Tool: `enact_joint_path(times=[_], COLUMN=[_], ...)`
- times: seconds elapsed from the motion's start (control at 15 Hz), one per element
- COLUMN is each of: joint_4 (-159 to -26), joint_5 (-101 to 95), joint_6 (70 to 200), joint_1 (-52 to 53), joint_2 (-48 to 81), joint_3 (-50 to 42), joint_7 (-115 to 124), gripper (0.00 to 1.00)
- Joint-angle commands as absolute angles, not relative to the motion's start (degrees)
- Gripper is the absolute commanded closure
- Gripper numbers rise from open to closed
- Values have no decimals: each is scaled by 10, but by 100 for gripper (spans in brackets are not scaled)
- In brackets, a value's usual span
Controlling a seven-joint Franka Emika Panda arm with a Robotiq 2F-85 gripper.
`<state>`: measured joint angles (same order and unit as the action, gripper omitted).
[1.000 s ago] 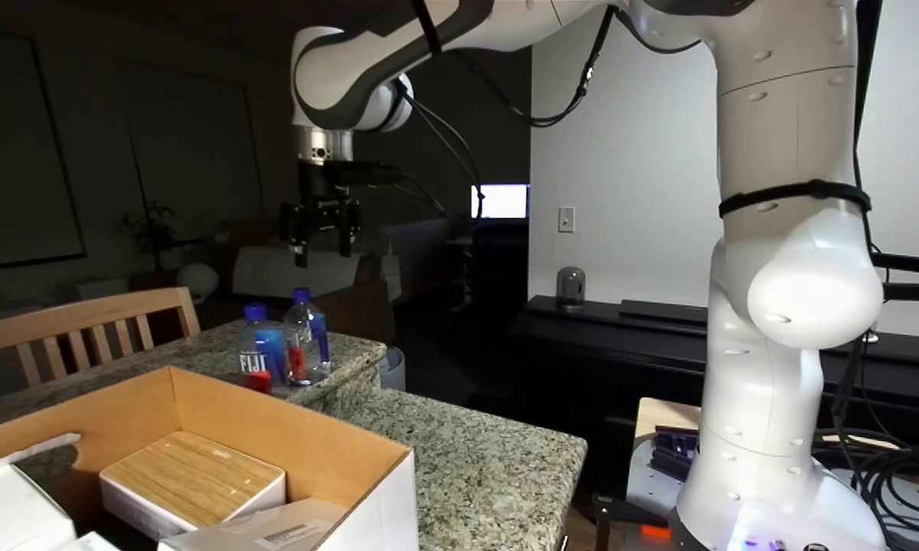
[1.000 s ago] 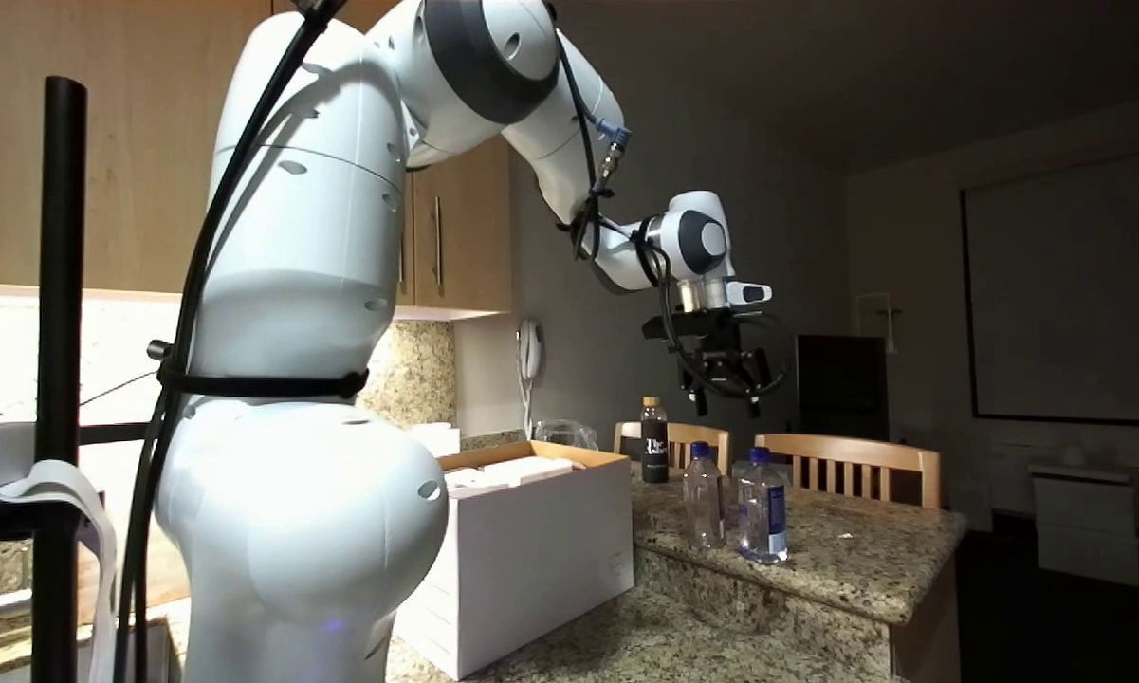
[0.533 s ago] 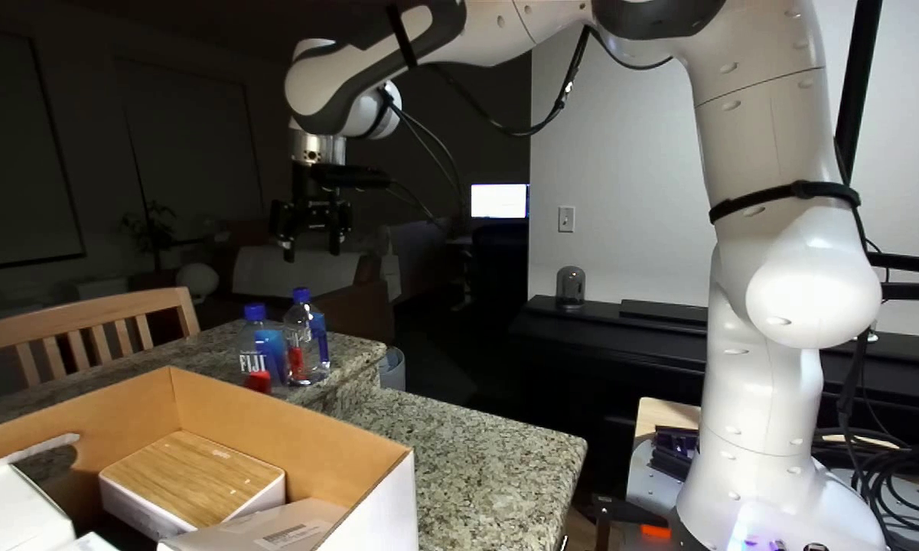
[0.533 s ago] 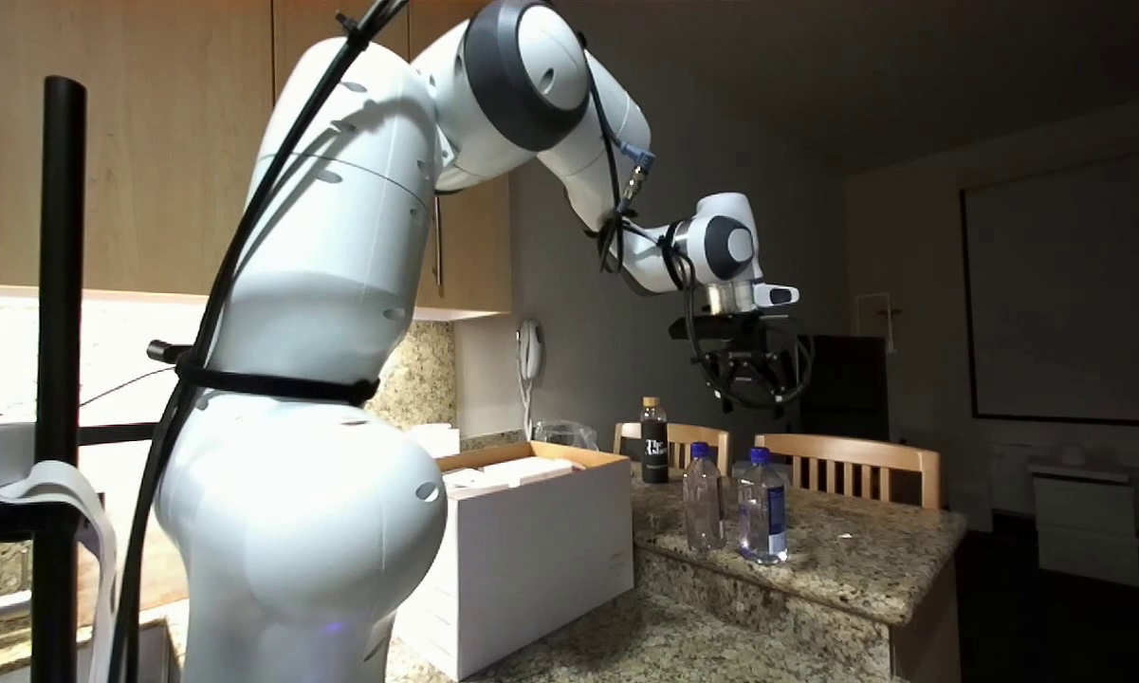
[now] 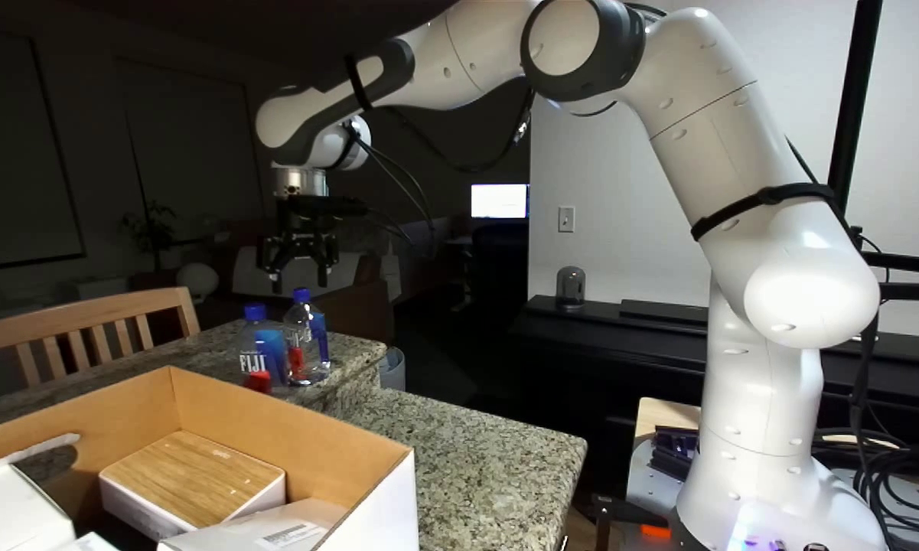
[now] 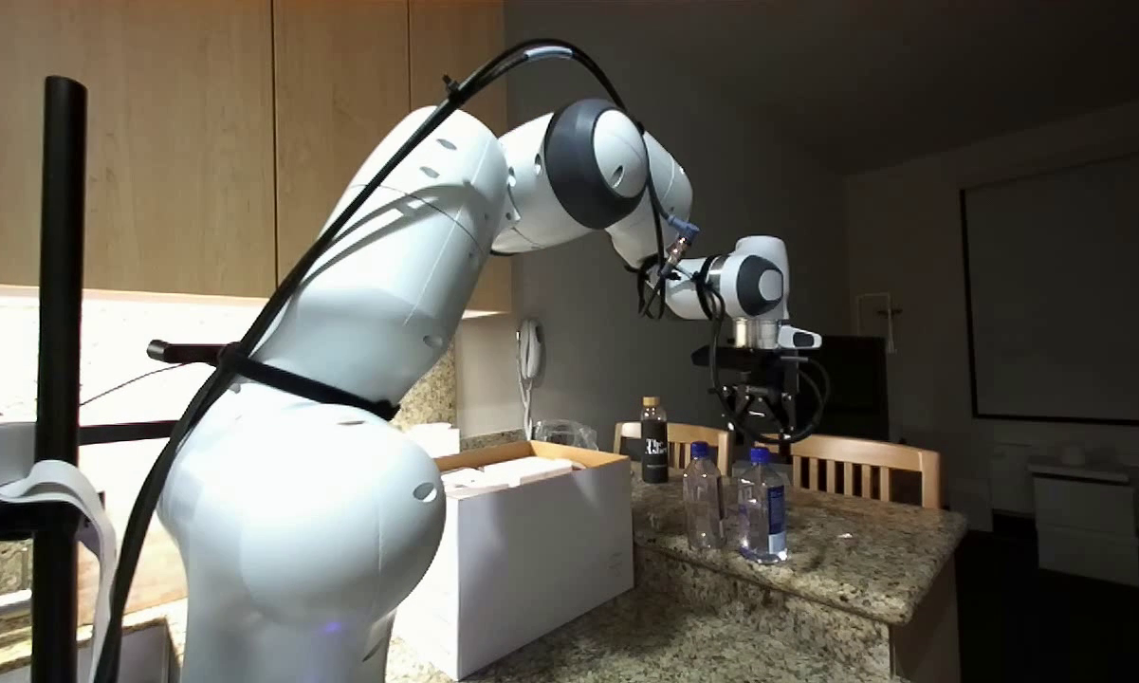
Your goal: Pick the bottles from the counter and put them in the box
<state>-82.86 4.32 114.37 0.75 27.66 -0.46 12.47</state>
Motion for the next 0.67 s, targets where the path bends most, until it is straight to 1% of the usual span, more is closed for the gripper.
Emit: enact_joint_path(times=[0.0, 0.07, 0.47, 0.53, 0.6], joint_4=[-753, -737, -665, -657, -650], joint_5=[46, 45, 43, 43, 42], joint_6=[1084, 1072, 1025, 1020, 1015], joint_1=[10, 11, 13, 13, 14], joint_2=[325, 335, 378, 384, 388], joint_3=[-8, -8, -9, -10, -10], joint_7=[137, 138, 141, 141, 142], gripper=[34, 43, 82, 88, 90])
